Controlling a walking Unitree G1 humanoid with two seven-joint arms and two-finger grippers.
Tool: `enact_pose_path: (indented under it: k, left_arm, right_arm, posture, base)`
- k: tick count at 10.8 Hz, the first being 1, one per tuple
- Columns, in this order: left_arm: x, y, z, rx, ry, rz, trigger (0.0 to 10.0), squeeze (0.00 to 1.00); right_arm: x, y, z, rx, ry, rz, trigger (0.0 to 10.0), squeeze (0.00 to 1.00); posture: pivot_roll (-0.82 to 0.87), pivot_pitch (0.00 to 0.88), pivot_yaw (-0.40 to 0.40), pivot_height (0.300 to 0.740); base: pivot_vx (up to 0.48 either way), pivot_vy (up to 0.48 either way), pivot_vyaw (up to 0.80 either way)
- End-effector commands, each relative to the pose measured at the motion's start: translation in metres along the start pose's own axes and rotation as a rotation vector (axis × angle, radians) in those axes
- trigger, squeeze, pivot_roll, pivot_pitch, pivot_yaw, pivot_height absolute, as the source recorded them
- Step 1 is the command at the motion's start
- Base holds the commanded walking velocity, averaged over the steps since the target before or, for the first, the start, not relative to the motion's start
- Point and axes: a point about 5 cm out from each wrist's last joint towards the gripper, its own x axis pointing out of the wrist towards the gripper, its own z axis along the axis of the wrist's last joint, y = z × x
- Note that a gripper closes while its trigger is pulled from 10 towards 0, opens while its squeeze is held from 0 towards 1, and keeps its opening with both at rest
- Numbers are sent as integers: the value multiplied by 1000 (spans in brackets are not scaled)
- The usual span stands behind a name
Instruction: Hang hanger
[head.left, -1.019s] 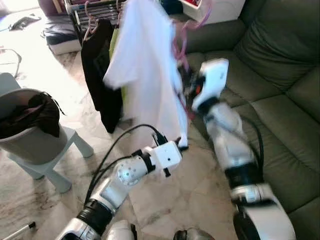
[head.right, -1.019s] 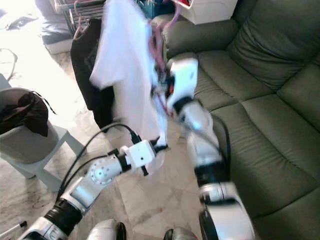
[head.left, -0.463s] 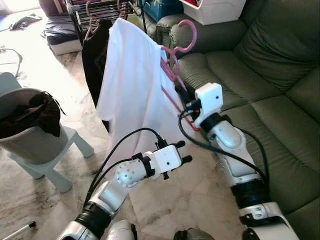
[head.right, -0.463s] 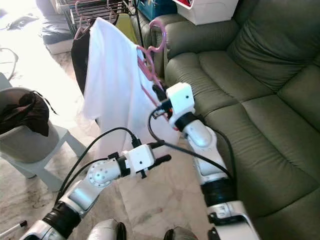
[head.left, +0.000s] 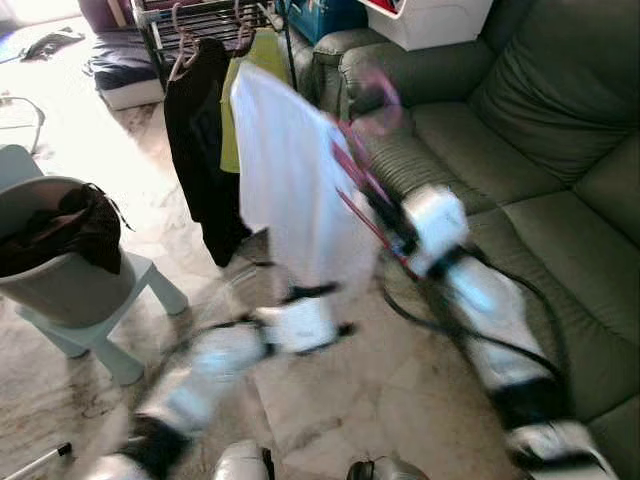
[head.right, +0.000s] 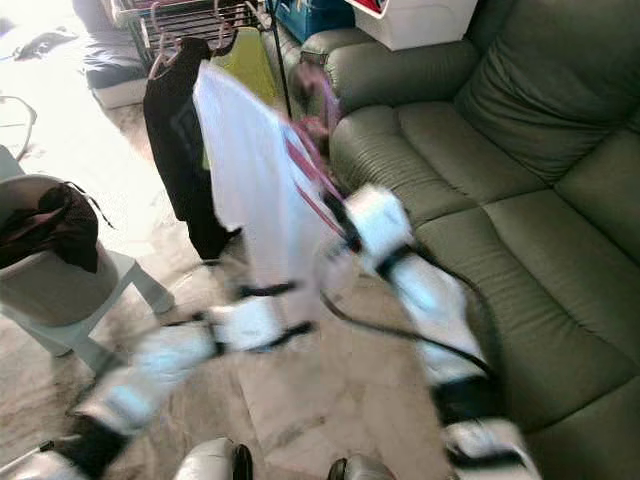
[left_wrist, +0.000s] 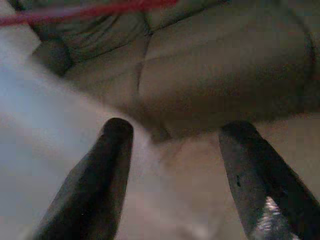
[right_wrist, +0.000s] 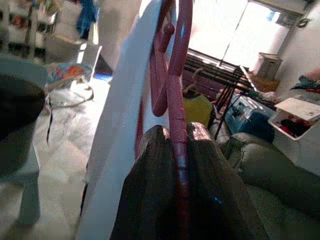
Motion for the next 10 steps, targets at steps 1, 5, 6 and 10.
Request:
enact_pose_path:
  k: [1, 5, 6, 10]
  left_arm:
    - [-5, 6, 4, 34, -20, 14, 10000, 1000]
    - [-47, 40, -19, 291, 120, 4, 10000, 1000]
    - [-50, 43, -21, 294, 128, -1, 10000, 1000]
    - [-56, 72, -16, 335, 126, 34, 10000, 1000]
  right_arm:
    - [-3, -3, 6, -13, -60, 19, 10000, 0]
    - [-63, -8, -16, -43, 101, 389, 10000, 0]
    - [-68, -12, -17, -61, 118, 420, 10000, 0]
    - [-78, -30, -22, -156, 166, 460, 10000, 0]
  posture:
    - [-19, 30, -17, 740]
    - [-18, 27, -12, 740]
    - [-19, 26, -9, 740]
    - [-17, 19, 0, 740]
  base:
    - [0, 0, 0]
    - [0, 0, 0]
    - [0, 0, 0]
    - [0, 0, 0]
